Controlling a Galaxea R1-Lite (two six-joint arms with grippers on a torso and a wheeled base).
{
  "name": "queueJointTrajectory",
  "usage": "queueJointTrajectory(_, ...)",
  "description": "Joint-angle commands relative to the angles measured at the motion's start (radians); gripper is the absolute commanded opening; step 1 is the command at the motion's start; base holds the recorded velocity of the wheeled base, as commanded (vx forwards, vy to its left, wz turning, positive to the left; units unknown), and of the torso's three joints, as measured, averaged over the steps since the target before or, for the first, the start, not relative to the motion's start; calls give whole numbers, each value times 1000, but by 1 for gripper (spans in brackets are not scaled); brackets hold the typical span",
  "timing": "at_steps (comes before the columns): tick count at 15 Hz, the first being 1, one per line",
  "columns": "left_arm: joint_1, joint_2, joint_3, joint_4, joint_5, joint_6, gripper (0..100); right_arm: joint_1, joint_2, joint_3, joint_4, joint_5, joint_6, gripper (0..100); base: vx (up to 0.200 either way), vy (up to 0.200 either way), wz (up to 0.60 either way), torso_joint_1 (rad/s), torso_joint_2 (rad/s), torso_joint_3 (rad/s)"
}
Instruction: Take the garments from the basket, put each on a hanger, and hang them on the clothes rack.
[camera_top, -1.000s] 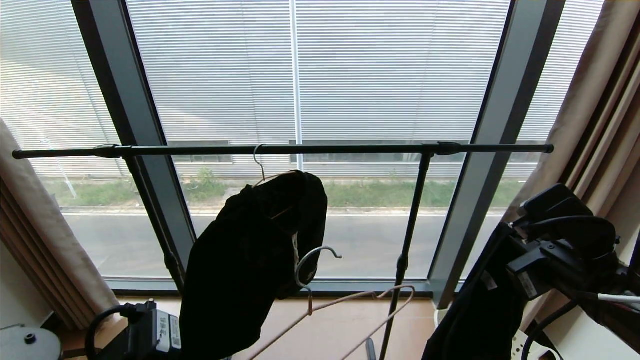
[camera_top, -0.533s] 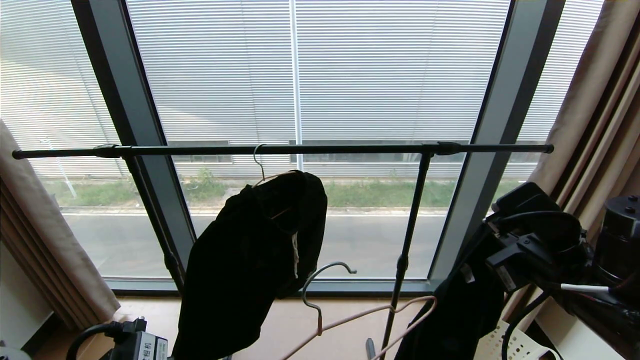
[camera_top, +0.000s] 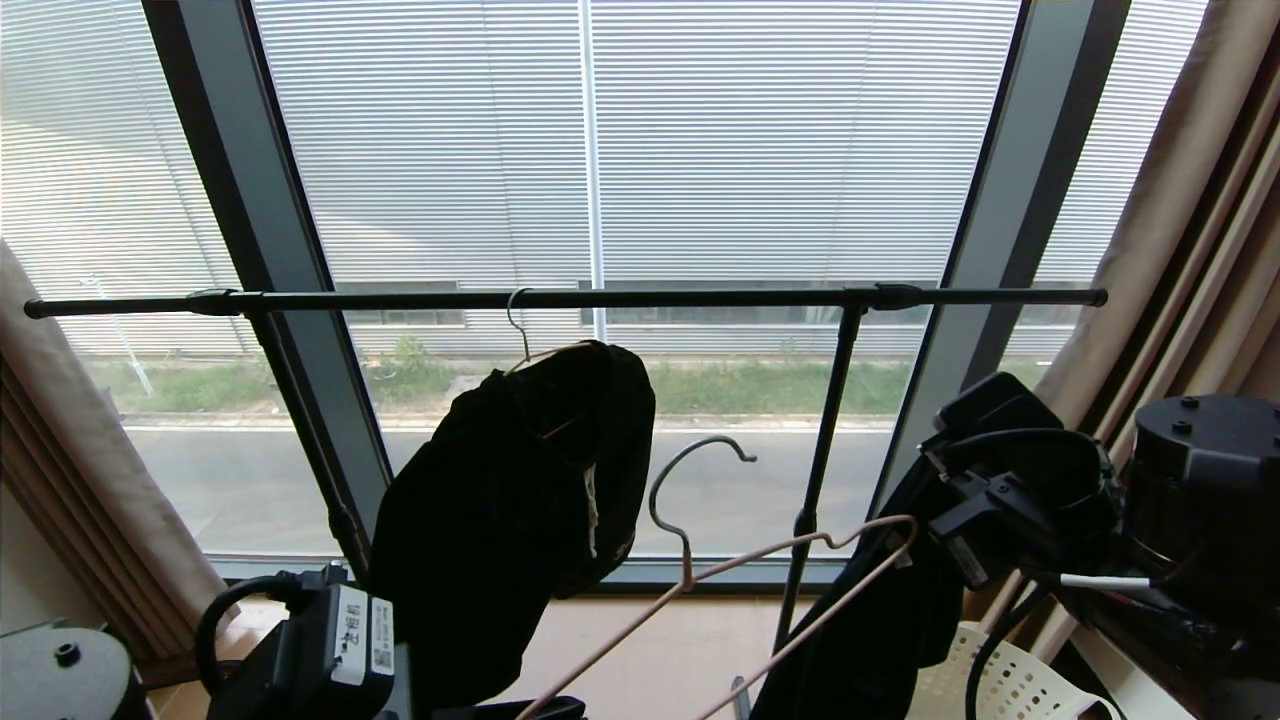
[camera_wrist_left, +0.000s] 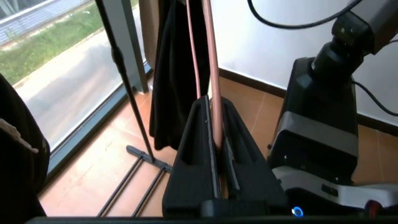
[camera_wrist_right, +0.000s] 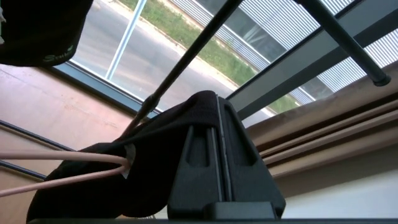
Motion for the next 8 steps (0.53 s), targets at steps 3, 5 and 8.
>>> queueJointTrajectory(3,17,181,8,-134,1,-4,0,13,21,-14,-1,-1,0,0,0,0,0,0,0,0)
queueJointTrajectory(5,27,230,9,-206,2,-18,0,31,21,-14,-1,-2,1,0,0,0,0,0,0,0)
queueJointTrajectory(8,48,258,8,-262,2,-35,0,48,16,-13,-1,-10,0,0,0,0,0,0,0,0)
